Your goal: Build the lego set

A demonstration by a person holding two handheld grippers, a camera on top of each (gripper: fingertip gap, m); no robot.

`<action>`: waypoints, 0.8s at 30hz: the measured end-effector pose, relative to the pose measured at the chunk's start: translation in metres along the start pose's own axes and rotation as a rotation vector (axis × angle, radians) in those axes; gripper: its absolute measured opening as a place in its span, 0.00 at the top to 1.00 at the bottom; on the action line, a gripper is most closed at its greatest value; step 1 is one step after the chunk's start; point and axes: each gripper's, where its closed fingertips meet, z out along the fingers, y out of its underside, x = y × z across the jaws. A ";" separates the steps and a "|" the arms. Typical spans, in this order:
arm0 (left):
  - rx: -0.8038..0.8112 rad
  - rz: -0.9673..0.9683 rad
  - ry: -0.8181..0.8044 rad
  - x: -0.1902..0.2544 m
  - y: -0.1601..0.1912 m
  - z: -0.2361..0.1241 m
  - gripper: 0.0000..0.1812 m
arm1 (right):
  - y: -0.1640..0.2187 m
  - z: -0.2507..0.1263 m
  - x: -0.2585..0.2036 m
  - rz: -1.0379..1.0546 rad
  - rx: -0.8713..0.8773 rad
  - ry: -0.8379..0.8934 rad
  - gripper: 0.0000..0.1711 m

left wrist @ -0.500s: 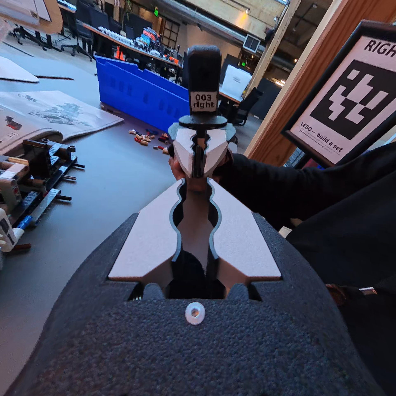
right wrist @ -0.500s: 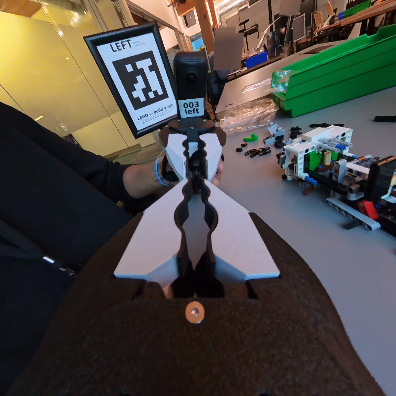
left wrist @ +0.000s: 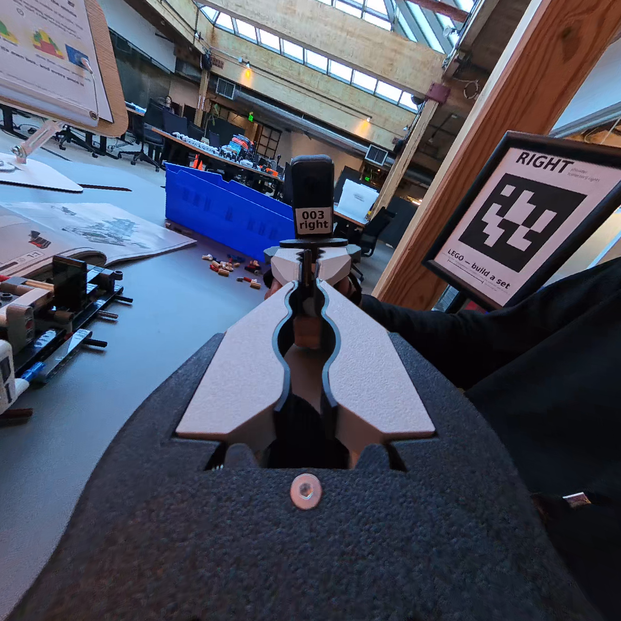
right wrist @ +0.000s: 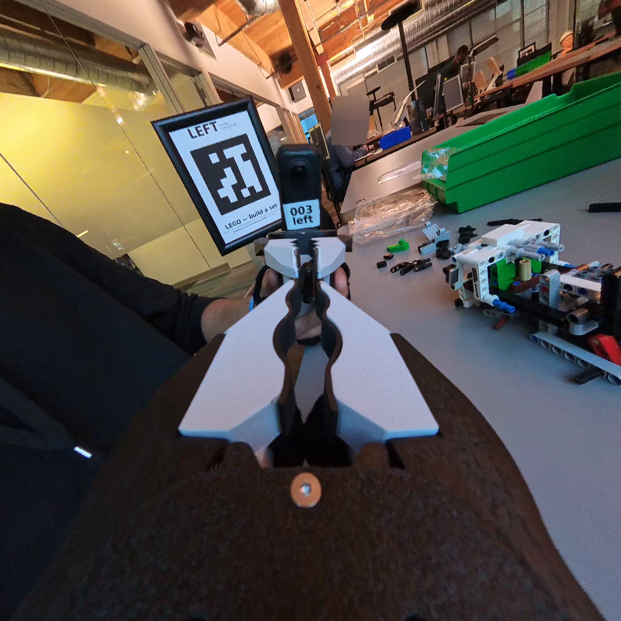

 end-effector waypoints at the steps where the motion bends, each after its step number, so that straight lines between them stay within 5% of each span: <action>1: 0.005 0.002 -0.001 0.000 -0.001 0.000 0.97 | 0.000 0.000 0.000 0.009 0.003 -0.003 0.97; 10: -0.036 0.075 -0.006 0.007 0.000 -0.002 0.97 | -0.001 0.000 -0.006 0.042 0.020 -0.048 0.92; 24: 0.039 0.039 0.014 0.008 -0.006 -0.003 0.97 | -0.001 0.005 -0.008 0.016 0.026 -0.036 0.97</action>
